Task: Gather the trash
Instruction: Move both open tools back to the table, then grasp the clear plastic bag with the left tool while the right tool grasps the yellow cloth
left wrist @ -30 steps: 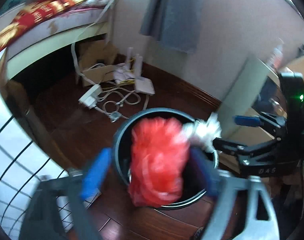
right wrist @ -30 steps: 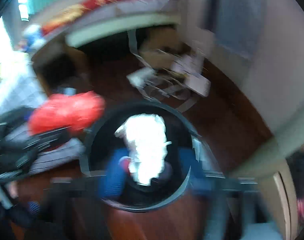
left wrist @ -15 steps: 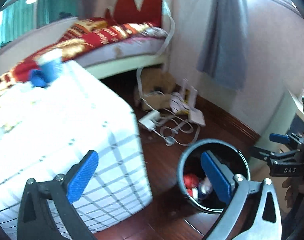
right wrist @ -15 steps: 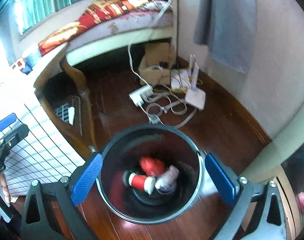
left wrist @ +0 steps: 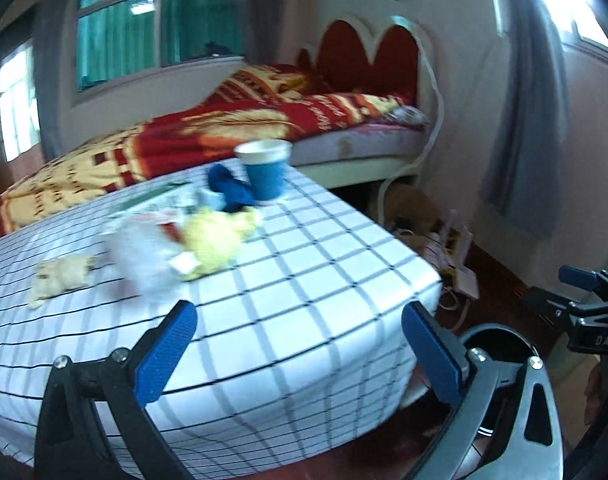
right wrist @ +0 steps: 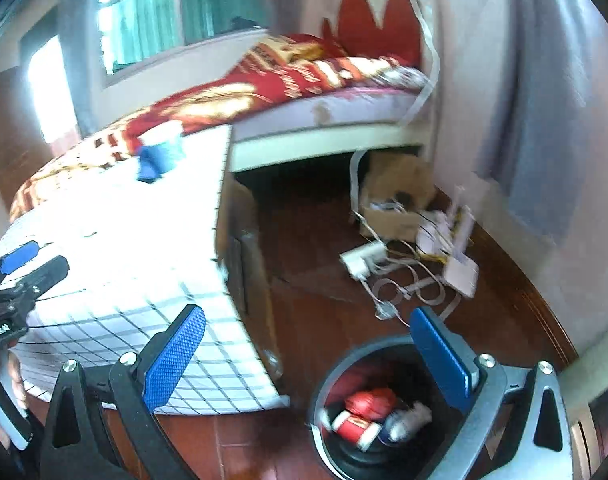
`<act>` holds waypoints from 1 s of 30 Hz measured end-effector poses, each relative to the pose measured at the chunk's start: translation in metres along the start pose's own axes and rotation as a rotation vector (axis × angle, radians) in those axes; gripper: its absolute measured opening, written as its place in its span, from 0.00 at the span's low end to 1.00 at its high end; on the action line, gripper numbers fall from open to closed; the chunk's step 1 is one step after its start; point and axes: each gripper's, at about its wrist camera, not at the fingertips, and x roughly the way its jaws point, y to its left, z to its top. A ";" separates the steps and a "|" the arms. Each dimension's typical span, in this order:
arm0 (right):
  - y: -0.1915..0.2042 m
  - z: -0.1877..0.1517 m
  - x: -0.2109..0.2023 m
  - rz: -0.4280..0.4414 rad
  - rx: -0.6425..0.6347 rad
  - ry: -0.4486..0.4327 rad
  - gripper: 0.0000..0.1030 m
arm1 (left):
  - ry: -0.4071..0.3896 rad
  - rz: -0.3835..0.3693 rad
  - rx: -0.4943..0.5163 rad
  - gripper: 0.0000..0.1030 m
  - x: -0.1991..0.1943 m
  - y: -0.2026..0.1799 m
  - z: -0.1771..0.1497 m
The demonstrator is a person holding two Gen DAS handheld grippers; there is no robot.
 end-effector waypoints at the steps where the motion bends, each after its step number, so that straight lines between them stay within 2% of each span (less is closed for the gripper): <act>1: 0.012 0.005 0.000 0.021 -0.015 -0.009 1.00 | -0.001 0.010 -0.005 0.99 -0.001 0.005 0.001; 10: 0.078 0.022 -0.007 0.128 -0.117 -0.072 1.00 | -0.034 0.090 -0.059 0.99 -0.023 0.049 -0.002; 12: 0.086 0.024 -0.009 0.139 -0.136 -0.083 0.97 | -0.043 0.097 -0.064 0.99 -0.027 0.056 -0.002; 19: 0.119 0.034 -0.007 0.196 -0.197 -0.113 0.90 | -0.060 0.117 -0.104 0.91 -0.035 0.087 -0.005; 25: 0.143 0.058 0.025 0.214 -0.230 -0.093 0.90 | -0.026 0.114 -0.158 0.89 -0.007 0.116 0.001; 30: 0.157 0.071 0.056 0.214 -0.268 -0.055 0.90 | 0.001 0.101 -0.167 0.89 0.025 0.125 0.012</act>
